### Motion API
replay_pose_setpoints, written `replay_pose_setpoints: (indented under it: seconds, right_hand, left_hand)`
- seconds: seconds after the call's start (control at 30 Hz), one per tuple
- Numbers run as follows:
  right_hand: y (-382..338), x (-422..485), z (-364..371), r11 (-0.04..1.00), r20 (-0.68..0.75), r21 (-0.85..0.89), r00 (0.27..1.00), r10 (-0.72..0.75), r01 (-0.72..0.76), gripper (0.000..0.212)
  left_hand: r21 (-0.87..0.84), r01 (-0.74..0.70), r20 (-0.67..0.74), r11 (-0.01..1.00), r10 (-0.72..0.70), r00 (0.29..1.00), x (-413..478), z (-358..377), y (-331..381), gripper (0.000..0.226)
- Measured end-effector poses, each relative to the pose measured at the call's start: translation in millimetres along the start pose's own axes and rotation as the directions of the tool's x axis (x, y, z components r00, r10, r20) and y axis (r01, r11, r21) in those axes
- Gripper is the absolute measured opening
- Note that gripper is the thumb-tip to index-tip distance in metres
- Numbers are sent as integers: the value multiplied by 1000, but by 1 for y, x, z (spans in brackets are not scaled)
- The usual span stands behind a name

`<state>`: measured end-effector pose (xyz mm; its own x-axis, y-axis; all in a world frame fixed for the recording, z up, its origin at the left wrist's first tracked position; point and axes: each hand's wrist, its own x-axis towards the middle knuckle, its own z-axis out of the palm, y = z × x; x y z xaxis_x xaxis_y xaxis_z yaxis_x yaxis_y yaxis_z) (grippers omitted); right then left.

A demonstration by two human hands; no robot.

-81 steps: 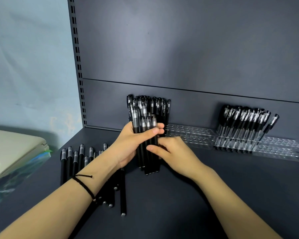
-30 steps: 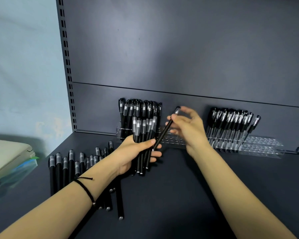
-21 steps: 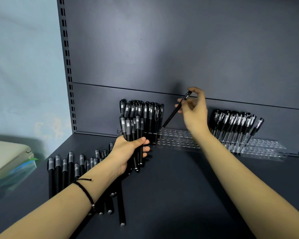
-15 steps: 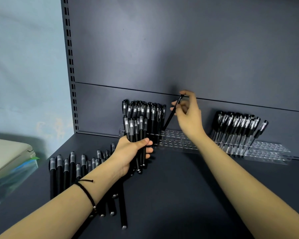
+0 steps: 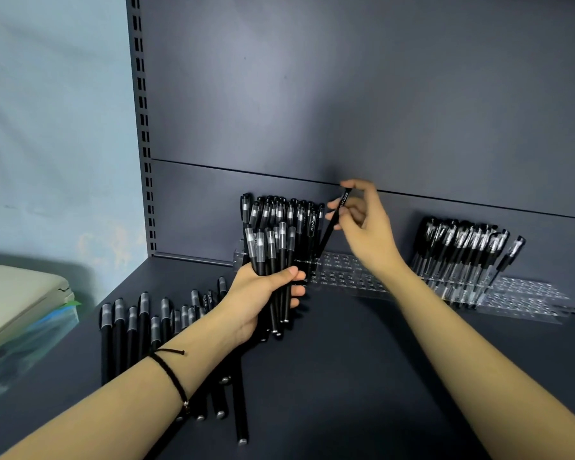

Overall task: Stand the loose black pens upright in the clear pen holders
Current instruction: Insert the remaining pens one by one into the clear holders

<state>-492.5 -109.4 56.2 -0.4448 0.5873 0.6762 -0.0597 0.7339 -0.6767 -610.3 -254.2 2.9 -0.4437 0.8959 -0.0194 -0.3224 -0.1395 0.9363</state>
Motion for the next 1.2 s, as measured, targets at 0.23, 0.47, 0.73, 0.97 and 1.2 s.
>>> replay_pose_setpoints:
  seconds: [0.23,0.47,0.73,0.97,1.2]
  right_hand:
    - [13,-11,7,990,131,-93,984,121,-109,53]
    - [7,1,5,950,67,-246,975,214,-192,36]
    - [-28,-15,12,971,162,75,964,211,-225,14]
    - [-28,-13,9,840,228,299,889,398,-453,21]
    - [-28,12,-6,954,-223,268,955,198,-135,23]
  left_hand:
    - [-72,-13,91,997,20,996,-4,1,4,20]
    - [-118,41,37,992,-37,999,-7,3,7,17]
    - [-141,31,55,990,-24,998,-2,0,4,17]
    - [-126,45,100,991,-33,994,-4,2,4,16]
    - [-48,113,70,992,-110,991,-3,1,2,23]
